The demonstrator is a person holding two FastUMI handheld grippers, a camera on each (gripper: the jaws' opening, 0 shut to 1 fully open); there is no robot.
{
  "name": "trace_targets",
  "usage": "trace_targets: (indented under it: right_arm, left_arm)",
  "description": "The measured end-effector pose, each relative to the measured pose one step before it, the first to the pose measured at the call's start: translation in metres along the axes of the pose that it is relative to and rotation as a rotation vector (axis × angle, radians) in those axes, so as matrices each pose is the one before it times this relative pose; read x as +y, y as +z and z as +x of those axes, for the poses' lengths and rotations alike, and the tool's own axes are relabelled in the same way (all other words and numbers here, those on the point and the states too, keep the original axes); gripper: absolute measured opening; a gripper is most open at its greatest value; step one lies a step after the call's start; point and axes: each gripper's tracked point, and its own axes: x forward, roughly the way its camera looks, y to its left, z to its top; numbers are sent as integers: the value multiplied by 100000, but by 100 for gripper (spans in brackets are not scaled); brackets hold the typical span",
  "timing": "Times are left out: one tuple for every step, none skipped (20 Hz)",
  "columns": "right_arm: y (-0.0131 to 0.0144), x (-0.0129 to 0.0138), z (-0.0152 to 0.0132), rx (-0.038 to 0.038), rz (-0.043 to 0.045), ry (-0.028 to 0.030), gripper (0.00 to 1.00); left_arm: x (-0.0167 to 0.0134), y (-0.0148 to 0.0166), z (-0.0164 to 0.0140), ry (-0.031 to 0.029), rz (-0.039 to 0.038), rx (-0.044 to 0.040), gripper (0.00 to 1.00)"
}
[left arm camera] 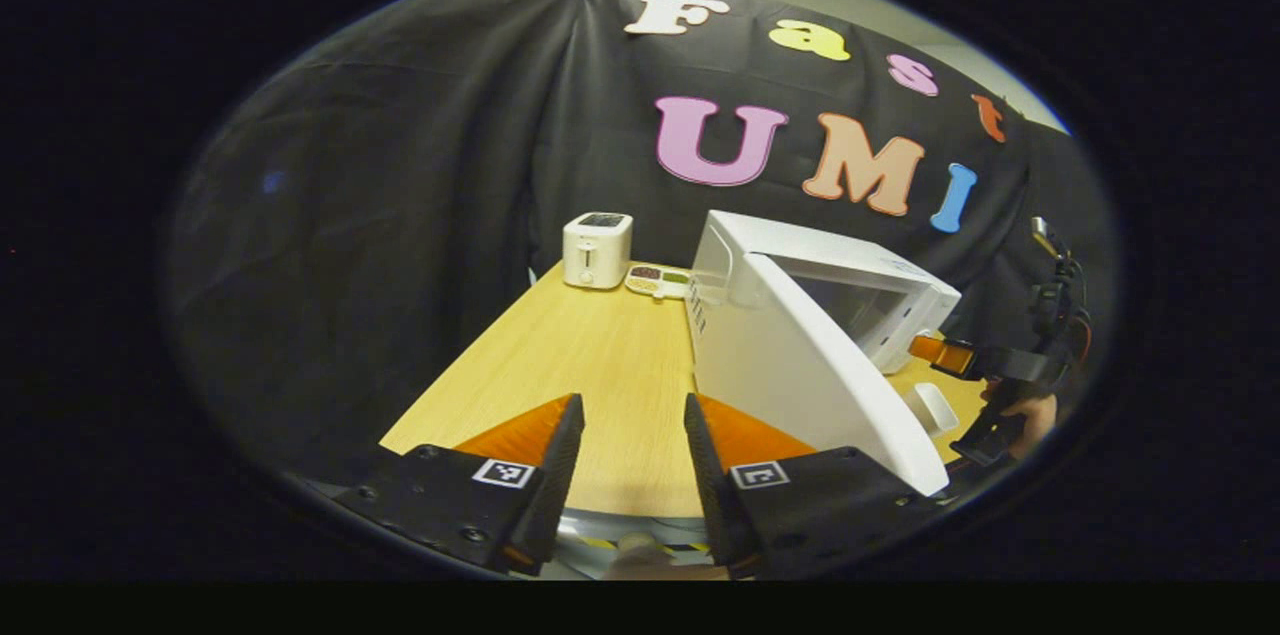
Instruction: Open the microwave oven with the left hand, put the food in, and close the microwave oven.
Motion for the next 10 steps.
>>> trace_targets:
  right_arm:
    - [-273,-771,-1126,-603,582,-2030,93]
    - [-267,-906,-1073,-161,214,-2317,93]
    - [-395,-690,-1065,123,361,-1969,93]
    - [-179,-724,-881,-62,608,-1631,93]
    - [-27,-698,-868,-247,704,-1608,93]
    - [-18,-701,-804,-370,771,-1350,93]
    - [-55,-538,-771,-461,-40,-1171,93]
    - [-10,-576,-661,-712,-505,-1207,93]
    - [-96,-528,-424,-307,-652,-1023,93]
    - [-145,-428,-502,-17,-265,-699,93]
  left_arm:
    - [-222,-157,46,-1296,1553,596,47]
    - [-166,-327,152,-1152,2070,1491,41]
    - [-295,-221,-62,-1478,2487,930,29]
    - [-314,-25,35,-1521,2078,-137,24]
    - [-403,111,104,-1900,1211,-247,7]
    - [-487,-37,73,-2033,290,243,11]
    - [-295,-47,-40,-1402,-101,94,5]
    - [-411,65,120,-1704,-348,-76,1]
    - [-522,-228,-153,-1671,75,334,2]
    - [-391,-146,133,-1496,572,512,0]
